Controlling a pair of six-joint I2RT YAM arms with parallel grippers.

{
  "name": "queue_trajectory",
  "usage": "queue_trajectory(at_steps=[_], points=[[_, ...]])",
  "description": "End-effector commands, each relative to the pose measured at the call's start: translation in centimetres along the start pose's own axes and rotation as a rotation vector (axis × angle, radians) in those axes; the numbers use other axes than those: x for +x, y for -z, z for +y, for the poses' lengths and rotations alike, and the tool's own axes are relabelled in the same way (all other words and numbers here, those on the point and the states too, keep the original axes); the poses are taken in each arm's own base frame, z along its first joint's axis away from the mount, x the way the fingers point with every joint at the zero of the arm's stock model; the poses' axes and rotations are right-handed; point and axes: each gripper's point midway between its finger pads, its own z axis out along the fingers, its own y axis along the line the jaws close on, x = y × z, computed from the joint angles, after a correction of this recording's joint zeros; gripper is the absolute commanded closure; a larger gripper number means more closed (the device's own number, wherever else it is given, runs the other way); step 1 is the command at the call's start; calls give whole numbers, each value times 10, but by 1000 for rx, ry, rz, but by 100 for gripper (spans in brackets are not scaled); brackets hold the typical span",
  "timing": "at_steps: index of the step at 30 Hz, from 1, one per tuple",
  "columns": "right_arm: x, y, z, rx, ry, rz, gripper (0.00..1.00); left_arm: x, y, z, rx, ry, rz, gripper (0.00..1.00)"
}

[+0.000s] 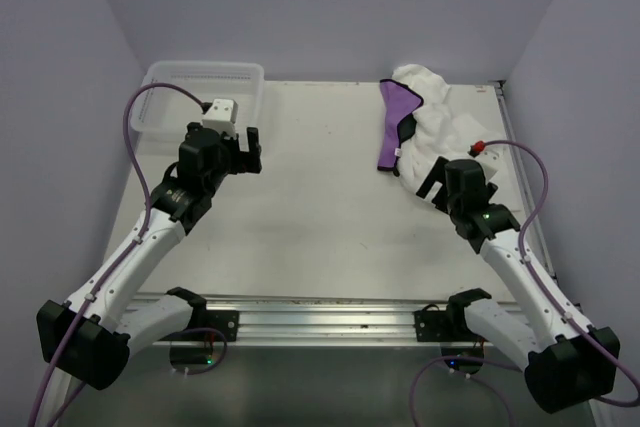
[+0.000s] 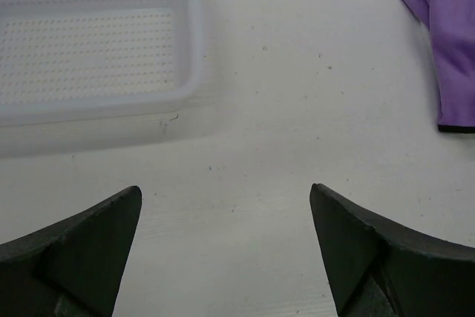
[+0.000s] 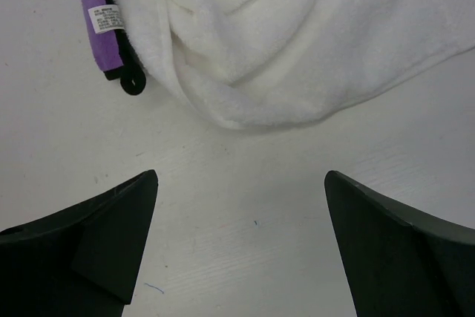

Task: Roll the towels
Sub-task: Grab a towel with the right arm

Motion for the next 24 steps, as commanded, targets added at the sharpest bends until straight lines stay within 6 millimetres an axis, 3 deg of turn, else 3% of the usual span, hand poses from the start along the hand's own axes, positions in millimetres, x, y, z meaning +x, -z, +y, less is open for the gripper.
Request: queue_trajectory(at_steps=[1,6,10,14,20,21,22,23,24], points=[[-16,0,5,15,-33,-35,1,-20,3,-5,21,29,-59,0],[-16,-4,4,7,35,-49,1,-21,4,-7,30,31,-61,0],[-19,-11,21,-73,89,-53,1,-21,4,-9,39,32,-59,0],[-31,-23,59,-198,101,-66,1,-21,4,-10,46,35,-58,0],[-52,-67,107,-217,165,-54,1,-22,7,-11,56,34,-63,0],[-68,-66,124,-233,170,-81,1,-22,8,-11,57,34,-62,0],[-59,-85,127,-198,196,-44,1,-23,8,-12,60,35,-63,0],[-58,-91,130,-184,226,-30,1,-25,9,-12,65,36,-72,0],[-69,-93,145,-196,237,-48,2,-24,9,-14,74,35,-67,0]])
